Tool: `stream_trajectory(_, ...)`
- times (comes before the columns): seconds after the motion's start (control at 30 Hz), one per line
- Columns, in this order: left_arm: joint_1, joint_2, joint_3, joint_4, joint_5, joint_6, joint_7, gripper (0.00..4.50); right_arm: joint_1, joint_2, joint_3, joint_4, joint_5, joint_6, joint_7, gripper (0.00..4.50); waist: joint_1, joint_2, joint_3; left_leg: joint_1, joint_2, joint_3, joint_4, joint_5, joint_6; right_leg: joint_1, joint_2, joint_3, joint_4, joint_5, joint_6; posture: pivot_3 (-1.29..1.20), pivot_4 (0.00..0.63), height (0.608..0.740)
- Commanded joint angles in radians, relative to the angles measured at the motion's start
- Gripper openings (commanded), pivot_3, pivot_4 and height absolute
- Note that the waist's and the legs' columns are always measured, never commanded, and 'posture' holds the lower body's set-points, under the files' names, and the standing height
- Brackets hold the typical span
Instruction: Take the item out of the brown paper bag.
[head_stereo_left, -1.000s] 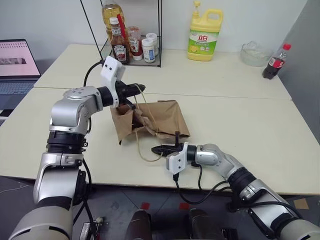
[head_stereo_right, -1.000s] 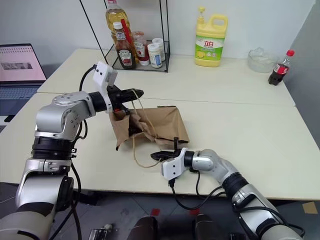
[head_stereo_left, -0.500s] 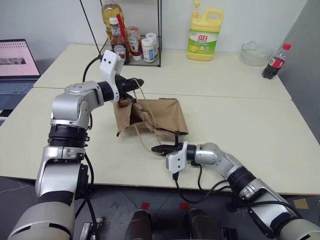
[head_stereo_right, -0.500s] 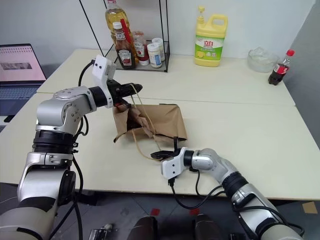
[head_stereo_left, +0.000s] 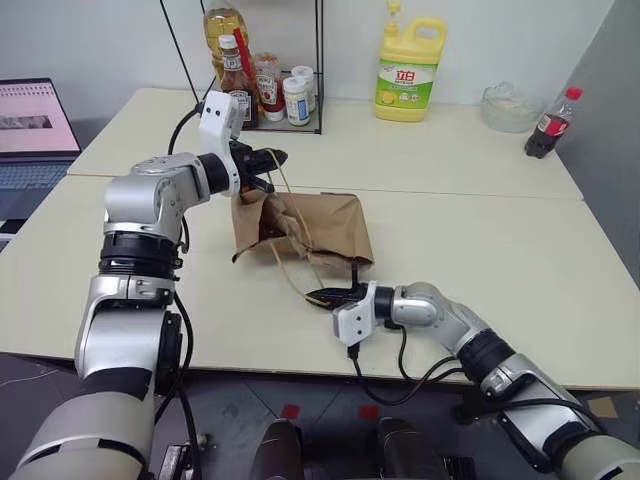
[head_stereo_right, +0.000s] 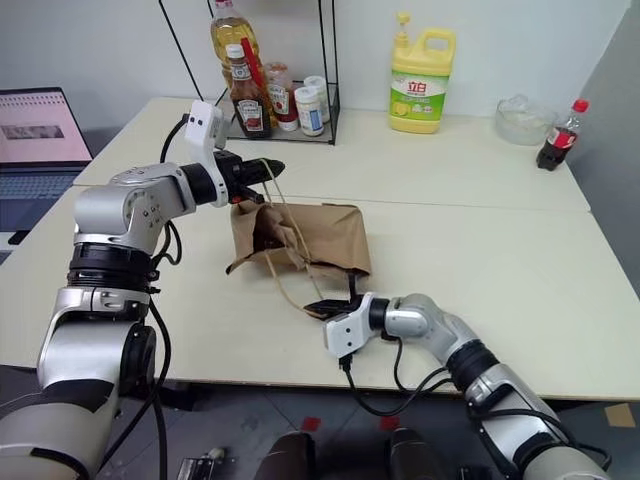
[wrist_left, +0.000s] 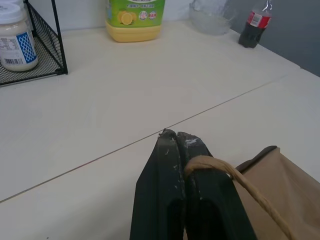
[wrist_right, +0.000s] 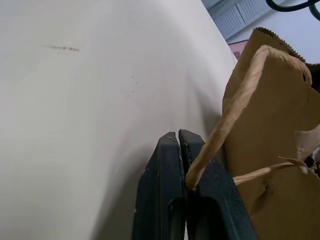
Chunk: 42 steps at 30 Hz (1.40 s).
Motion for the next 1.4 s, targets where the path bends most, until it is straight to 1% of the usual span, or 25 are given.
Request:
stream_trajectory(0.03, -0.099, 0.035, 0.096, -0.035, -0.007, -0.056, 0.04, 0.0, 0.048, -0.053, 0.078, 0.07, -0.094, -0.01, 0.038, 0.04, 0.0, 0.0, 0.0, 0.0, 0.0, 0.0, 0.0, 0.0, 0.0, 0.0, 0.0, 0.0, 0.0, 0.0, 0.0, 0.0, 0.15, 0.74)
stream_trajectory(0.27, -0.126, 0.025, 0.12, 0.004, -0.013, -0.059, 0.072, 0.0, 0.023, -0.103, 0.145, 0.094, -0.218, -0.063, -0.005, 0.04, 0.001, 0.0, 0.0, 0.0, 0.0, 0.0, 0.0, 0.0, 0.0, 0.0, 0.0, 0.0, 0.0, 0.0, 0.0, 0.0, 0.15, 0.74)
stream_trajectory(0.57, -0.173, 0.025, 0.155, 0.046, -0.038, -0.032, 0.115, 0.0, 0.027, -0.124, 0.173, 0.099, -0.257, -0.084, 0.006, 0.04, 0.002, -0.001, -0.001, 0.001, 0.0, 0.0, 0.0, 0.0, 0.0, 0.002, 0.0, 0.0, -0.001, 0.0, 0.0, 0.0, 0.15, 0.74)
stream_trajectory(0.77, -0.201, 0.028, 0.154, 0.077, -0.038, -0.034, 0.12, 0.0, 0.031, -0.127, 0.183, 0.11, -0.263, -0.073, 0.017, 0.04, 0.001, -0.001, -0.001, 0.001, 0.0, 0.0, 0.0, 0.0, -0.001, 0.002, 0.0, 0.0, -0.001, 0.0, 0.0, 0.0, 0.15, 0.74)
stream_trajectory(0.87, -0.216, 0.027, 0.16, 0.094, -0.036, -0.036, 0.123, 0.0, 0.035, -0.129, 0.185, 0.105, -0.261, -0.07, 0.021, 0.04, 0.002, -0.007, -0.004, 0.001, 0.0, -0.001, 0.0, 0.0, -0.001, 0.002, 0.0, -0.001, -0.001, 0.0, 0.0, 0.0, 0.15, 0.74)
stream_trajectory(0.97, -0.231, 0.021, 0.167, 0.117, -0.024, -0.046, 0.124, 0.0, 0.038, -0.133, 0.192, 0.102, -0.257, -0.068, 0.025, 0.04, 0.008, -0.007, -0.009, 0.005, -0.001, -0.001, -0.002, 0.0, -0.001, 0.008, -0.001, -0.001, -0.006, 0.0, 0.0, 0.0, 0.15, 0.74)
stream_trajectory(1.03, -0.234, 0.019, 0.168, 0.123, -0.019, -0.049, 0.121, 0.0, 0.039, -0.135, 0.196, 0.1, -0.253, -0.065, 0.025, 0.04, 0.013, -0.008, -0.01, 0.021, -0.002, -0.001, -0.008, -0.002, 0.002, 0.027, -0.002, -0.002, -0.017, -0.001, 0.001, 0.0, 0.15, 0.74)
stream_trajectory(1.07, -0.233, 0.019, 0.169, 0.122, -0.019, -0.048, 0.12, 0.0, 0.04, -0.135, 0.196, 0.098, -0.251, -0.063, 0.025, 0.04, 0.015, -0.009, -0.01, 0.024, -0.002, -0.001, -0.008, -0.003, 0.003, 0.032, -0.003, -0.002, -0.019, -0.002, 0.003, 0.0, 0.15, 0.74)
stream_trajectory(1.23, -0.221, 0.017, 0.163, 0.106, -0.017, -0.039, 0.106, 0.0, 0.041, -0.131, 0.185, 0.099, -0.235, -0.053, 0.031, 0.04, 0.016, -0.014, -0.013, 0.024, -0.002, -0.002, -0.008, -0.004, 0.003, 0.035, -0.003, -0.003, -0.023, -0.001, 0.003, 0.0, 0.15, 0.74)
stream_trajectory(1.4, -0.16, 0.027, 0.119, 0.028, -0.003, -0.014, 0.055, 0.0, 0.055, -0.127, 0.135, 0.068, -0.105, -0.016, 0.112, 0.04, 0.018, -0.014, -0.014, 0.024, -0.002, -0.002, -0.008, -0.004, 0.003, 0.035, -0.004, -0.003, -0.023, -0.001, 0.003, 0.0, 0.15, 0.74)
